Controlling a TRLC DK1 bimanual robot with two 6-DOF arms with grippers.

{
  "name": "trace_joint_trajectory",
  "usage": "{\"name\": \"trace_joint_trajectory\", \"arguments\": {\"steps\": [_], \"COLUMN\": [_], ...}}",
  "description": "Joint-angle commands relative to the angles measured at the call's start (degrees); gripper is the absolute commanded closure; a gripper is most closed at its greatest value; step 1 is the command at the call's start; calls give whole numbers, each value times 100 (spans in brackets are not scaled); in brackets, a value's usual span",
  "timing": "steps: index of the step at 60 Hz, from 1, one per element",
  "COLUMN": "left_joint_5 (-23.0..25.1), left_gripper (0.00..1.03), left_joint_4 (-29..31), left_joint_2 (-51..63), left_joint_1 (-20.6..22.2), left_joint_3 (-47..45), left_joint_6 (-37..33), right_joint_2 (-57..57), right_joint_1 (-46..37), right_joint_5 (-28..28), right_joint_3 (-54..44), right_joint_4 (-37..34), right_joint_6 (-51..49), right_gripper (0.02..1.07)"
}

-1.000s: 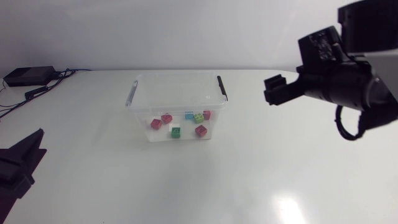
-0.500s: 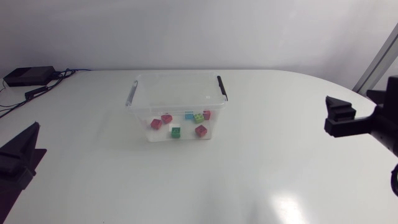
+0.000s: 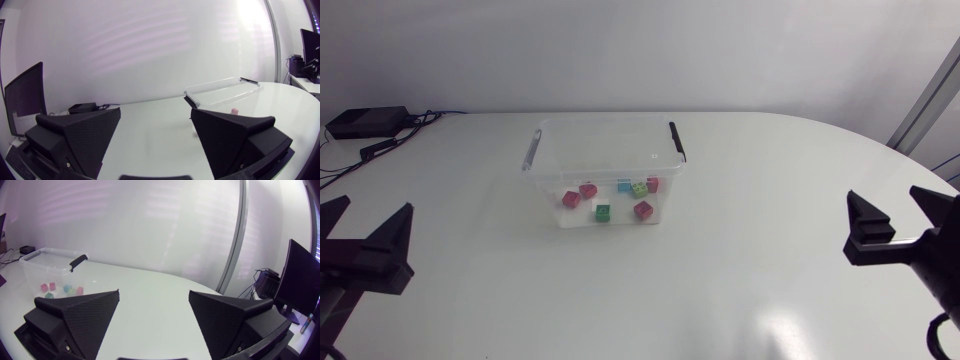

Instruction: Place the duplo bricks in the container

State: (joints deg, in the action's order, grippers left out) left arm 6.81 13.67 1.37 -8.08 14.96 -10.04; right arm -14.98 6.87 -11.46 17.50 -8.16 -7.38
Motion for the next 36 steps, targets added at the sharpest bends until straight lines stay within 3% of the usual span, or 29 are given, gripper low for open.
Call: {"name": "trace_joint_trajectory", "arguments": {"steps": [1,36], "left_joint_5": [-108,-681], "left_gripper": [5,5], "left_joint_4": [-226,-1367], "left_joint_2": [-67,-137], "left_joint_1": [130,808], "left_joint_3": [-294,-1496], "left_joint_6": [266,1004], "right_joint_2": [226,1498], "right_joint_1": [-119,-687], "right_joint_5": [141,1146], "right_joint_3": [-329,-1750], "right_joint_4": [178,816], "right_joint_6": [222,738], "right_gripper": [7,7]}}
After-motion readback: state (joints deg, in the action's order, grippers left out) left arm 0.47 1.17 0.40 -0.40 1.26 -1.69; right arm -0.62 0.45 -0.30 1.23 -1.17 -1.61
